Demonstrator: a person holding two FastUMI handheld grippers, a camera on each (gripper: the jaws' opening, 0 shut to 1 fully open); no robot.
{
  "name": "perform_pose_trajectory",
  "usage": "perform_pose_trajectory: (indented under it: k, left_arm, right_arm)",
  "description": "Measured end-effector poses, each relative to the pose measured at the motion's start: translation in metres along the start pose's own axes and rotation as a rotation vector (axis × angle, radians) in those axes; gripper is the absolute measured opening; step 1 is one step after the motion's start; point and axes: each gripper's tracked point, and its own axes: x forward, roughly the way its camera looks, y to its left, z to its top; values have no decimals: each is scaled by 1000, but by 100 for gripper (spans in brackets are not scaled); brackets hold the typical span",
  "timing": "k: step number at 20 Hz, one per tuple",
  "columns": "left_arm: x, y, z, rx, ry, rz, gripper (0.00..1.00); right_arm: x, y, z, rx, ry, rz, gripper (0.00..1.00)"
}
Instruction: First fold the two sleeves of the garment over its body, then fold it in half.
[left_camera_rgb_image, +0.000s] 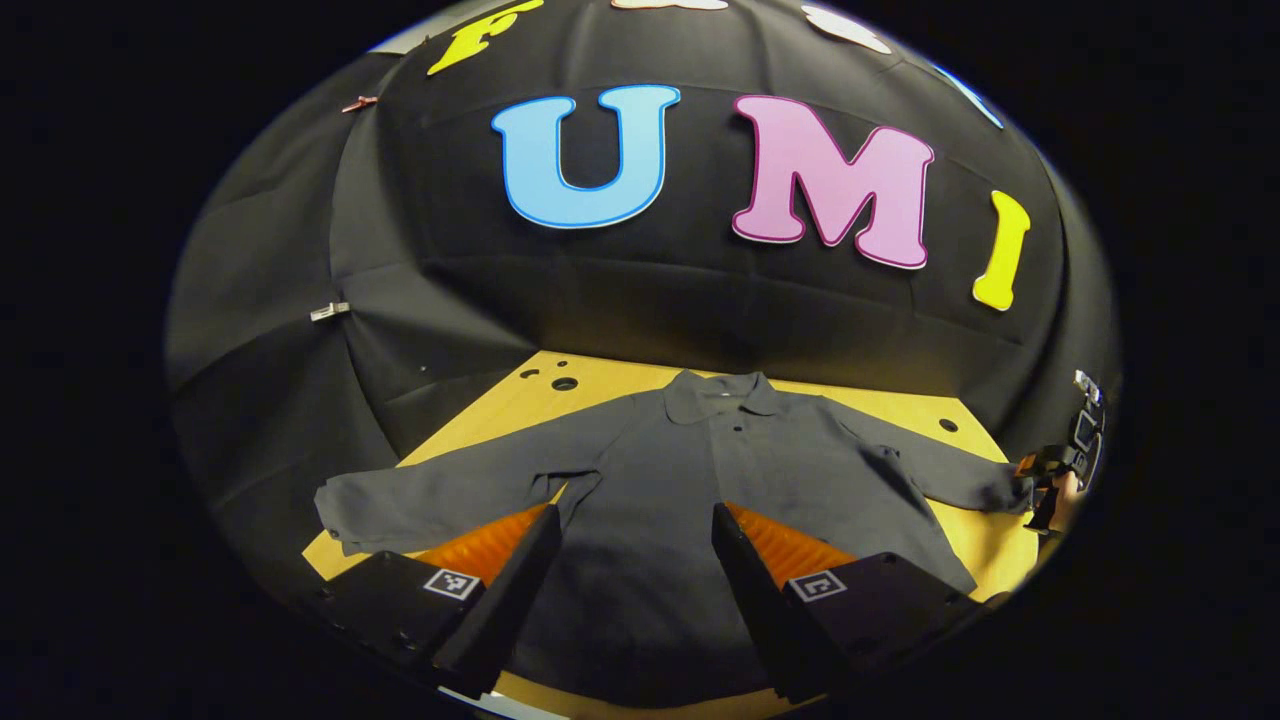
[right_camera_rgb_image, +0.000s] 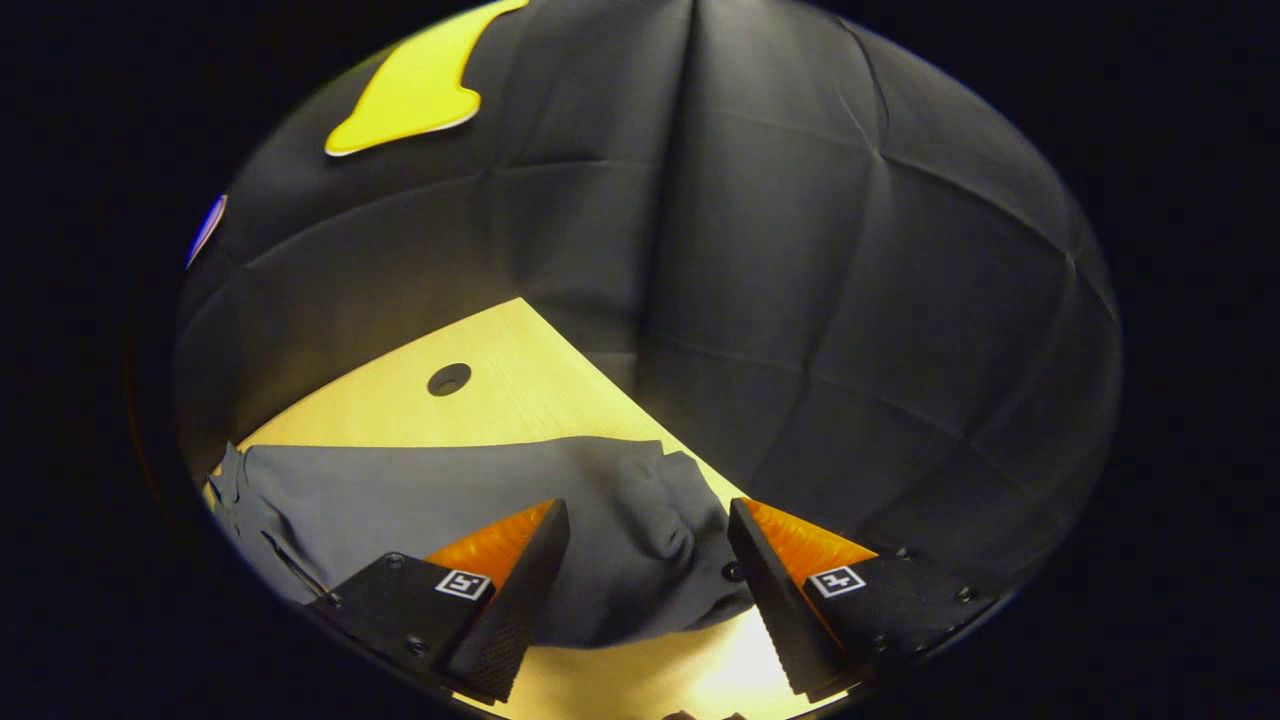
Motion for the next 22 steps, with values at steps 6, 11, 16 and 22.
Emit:
perform_pose_trajectory:
  k: [6,11,16,22]
  left_arm:
    - [9,-6,-5,29,36,-4,96]
    - [11,-11,-3,51,33,-1,96]
    - [12,-10,-4,39,29,9,96]
    - [11,-2,-13,-11,37,33,96]
  right_arm:
    - [42,-14,-14,42,105,-46,99]
    - [39,-7,-9,24,103,-27,98]
    - [42,12,-5,-13,125,15,48]
    - [34,24,-10,-20,173,102,7]
